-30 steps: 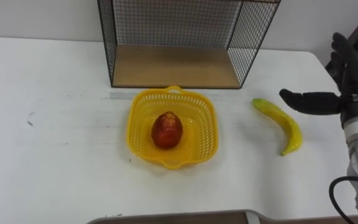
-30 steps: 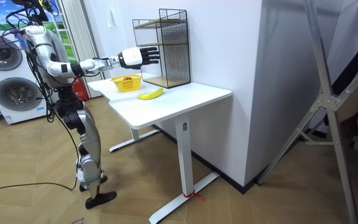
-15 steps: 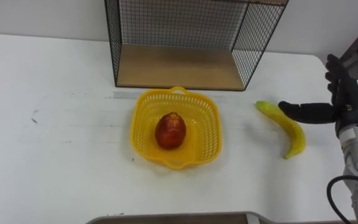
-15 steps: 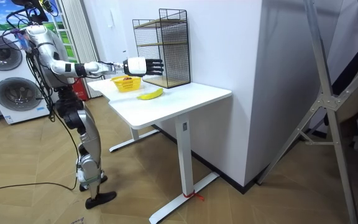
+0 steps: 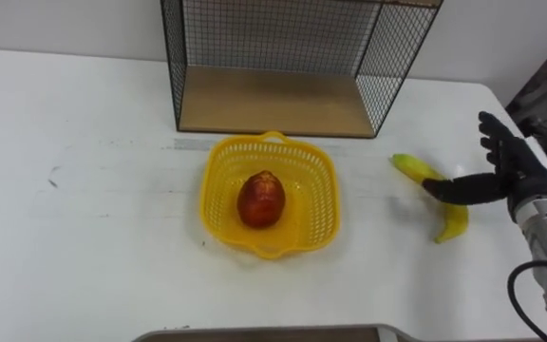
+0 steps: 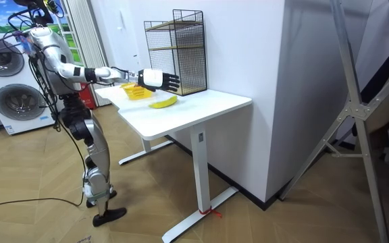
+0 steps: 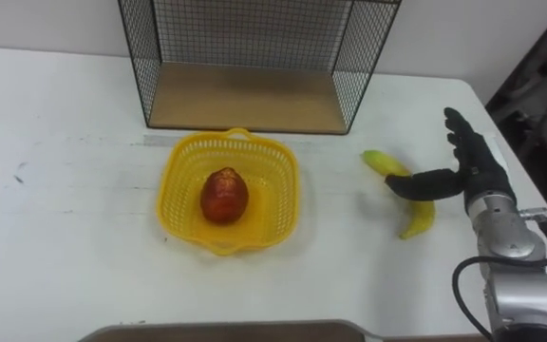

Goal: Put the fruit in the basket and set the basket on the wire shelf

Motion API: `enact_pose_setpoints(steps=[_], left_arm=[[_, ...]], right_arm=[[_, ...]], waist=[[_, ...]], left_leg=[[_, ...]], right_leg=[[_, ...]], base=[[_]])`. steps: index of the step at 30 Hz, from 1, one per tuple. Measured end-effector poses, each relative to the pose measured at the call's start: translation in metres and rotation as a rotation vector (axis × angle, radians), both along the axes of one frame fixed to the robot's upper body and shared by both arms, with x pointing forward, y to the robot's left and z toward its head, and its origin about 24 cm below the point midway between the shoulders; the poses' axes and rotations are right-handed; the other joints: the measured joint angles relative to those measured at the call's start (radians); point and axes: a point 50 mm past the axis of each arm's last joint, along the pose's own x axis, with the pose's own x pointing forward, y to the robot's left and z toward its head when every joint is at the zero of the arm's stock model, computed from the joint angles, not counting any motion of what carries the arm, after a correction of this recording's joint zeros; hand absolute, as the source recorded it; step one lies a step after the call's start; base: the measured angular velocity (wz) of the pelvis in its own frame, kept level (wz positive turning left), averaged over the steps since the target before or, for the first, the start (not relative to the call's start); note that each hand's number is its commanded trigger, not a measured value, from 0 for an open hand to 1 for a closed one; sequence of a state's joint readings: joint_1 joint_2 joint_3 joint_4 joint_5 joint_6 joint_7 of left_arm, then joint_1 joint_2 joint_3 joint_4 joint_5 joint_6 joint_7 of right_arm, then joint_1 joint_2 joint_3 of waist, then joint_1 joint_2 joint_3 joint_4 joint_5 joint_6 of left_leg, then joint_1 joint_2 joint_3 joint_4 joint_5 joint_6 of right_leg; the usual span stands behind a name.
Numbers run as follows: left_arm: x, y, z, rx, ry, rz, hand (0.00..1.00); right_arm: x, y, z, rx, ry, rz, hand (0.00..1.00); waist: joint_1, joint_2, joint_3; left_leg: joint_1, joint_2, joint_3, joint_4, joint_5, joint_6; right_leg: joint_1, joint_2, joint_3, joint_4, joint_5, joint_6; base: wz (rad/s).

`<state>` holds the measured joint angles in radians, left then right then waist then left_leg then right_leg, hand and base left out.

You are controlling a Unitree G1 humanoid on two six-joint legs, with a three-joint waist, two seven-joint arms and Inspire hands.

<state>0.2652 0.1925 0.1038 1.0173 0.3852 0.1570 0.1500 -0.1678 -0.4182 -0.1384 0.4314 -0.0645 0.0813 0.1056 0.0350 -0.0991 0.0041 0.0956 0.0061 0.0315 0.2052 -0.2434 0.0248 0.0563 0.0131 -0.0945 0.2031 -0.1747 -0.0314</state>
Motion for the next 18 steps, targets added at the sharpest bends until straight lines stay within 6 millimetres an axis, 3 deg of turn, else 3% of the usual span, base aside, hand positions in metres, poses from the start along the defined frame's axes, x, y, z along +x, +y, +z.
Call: enact_pose_setpoints(steps=[7, 18], left_arm=[[0.019, 0.007, 0.003, 0.0, -0.049, 0.018, 0.0], [0.038, 0.009, 0.005, -0.04, -0.11, 0.059, 0.0]], right_arm=[[-0.011, -0.011, -0.034, 0.018, 0.196, -0.034, 0.0], [-0.009, -0.006, -0.036, -0.047, 0.24, 0.028, 0.0]], waist=[[-0.002, -0.002, -0.0019], [-0.003, 0.0, 0.0004]], left_leg=[[0.003, -0.002, -0.007, 0.0, 0.001, 0.001], [0.013, 0.003, -0.008, -0.002, 0.001, 0.001]], right_leg=[[0.015, -0.005, -0.019, -0.015, 0.0, 0.0], [0.025, -0.006, -0.019, -0.019, 0.0, 0.0]], base=[[0.06], [0.0]])
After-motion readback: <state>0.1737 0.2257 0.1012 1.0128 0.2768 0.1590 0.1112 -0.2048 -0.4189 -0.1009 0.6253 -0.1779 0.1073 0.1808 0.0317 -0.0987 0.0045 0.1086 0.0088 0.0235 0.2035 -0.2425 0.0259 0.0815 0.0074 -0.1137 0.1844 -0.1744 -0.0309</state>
